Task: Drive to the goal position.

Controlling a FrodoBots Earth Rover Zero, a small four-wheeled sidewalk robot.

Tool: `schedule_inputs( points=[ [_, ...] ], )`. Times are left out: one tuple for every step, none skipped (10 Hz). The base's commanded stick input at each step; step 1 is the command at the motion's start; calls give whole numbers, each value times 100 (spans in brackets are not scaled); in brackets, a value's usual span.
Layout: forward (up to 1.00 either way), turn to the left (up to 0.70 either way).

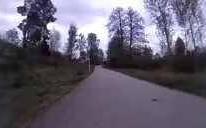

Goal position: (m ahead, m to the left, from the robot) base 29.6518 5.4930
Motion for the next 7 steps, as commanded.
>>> schedule_inputs(
  points=[
    [100, 35],
    [100, 23],
    [100, 0],
    [100, 0],
    [100, 0],
    [100, 0],
    [100, 0]
  ],
)
